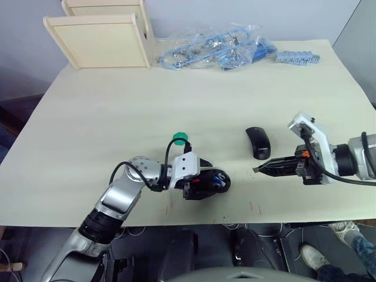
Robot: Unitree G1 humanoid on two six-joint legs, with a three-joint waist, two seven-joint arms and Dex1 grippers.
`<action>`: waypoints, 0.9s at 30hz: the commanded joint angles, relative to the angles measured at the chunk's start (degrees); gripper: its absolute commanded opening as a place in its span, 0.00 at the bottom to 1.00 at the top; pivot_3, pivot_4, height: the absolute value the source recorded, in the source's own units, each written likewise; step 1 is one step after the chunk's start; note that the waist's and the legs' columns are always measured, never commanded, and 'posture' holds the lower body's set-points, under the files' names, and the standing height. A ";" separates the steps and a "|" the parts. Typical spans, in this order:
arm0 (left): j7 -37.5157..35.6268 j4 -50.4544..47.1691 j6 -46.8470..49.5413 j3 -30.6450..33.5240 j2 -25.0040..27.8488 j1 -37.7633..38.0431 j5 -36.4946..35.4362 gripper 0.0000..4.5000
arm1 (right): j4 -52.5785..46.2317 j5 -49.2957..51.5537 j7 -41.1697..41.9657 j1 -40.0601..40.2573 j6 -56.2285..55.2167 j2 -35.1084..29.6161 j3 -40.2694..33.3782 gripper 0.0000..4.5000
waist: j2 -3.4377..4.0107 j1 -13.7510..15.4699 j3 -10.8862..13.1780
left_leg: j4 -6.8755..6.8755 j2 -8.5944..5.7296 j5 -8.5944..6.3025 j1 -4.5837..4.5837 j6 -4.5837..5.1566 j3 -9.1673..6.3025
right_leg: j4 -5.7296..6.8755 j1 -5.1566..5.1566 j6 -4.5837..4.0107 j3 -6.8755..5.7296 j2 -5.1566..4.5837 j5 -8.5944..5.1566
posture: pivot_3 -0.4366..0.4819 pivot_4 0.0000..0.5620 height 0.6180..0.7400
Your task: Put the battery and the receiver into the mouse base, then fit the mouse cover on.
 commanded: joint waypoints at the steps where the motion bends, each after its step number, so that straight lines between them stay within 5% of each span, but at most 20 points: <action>1: -0.32 -1.14 -0.40 -0.05 -0.27 -0.39 -0.59 0.88 | -0.86 1.18 0.06 -1.03 -0.84 -0.43 -0.30 0.00 | 0.00 0.00 0.00 | 0.00 0.00 0.00 0.00 0.00 0.00 | 0.00 0.00 0.00 0.00 0.00 0.00 | 0.48 0.27 1.00; 4: -0.24 -1.17 -0.21 -0.08 -0.45 -0.28 -0.60 0.65 | -0.80 1.06 -0.12 -1.56 -0.86 -0.04 0.22 0.00 | 0.00 0.00 0.00 | 0.00 0.00 0.00 0.00 0.00 -0.01 | 0.00 0.00 0.00 0.00 0.00 0.00 | 0.48 0.27 1.00; 13: 0.45 -1.66 0.43 -0.35 -0.92 -0.28 -0.32 0.65 | -1.12 -0.74 -0.25 -4.42 -0.08 1.94 2.56 0.00 | 0.00 0.00 0.00 | 0.00 0.00 0.00 0.01 0.00 -0.01 | 0.01 0.00 0.00 0.01 0.00 0.00 | 0.48 0.27 1.00; 27: 1.86 -2.27 1.77 -0.75 -2.11 -0.73 0.19 0.65 | 0.89 -19.58 0.02 -24.29 14.01 17.33 15.98 0.00 | 0.04 -0.09 0.00 | 0.01 -0.02 0.00 0.03 0.00 -0.11 | 0.06 -0.03 0.00 0.04 -0.01 0.01 | 0.48 0.27 1.00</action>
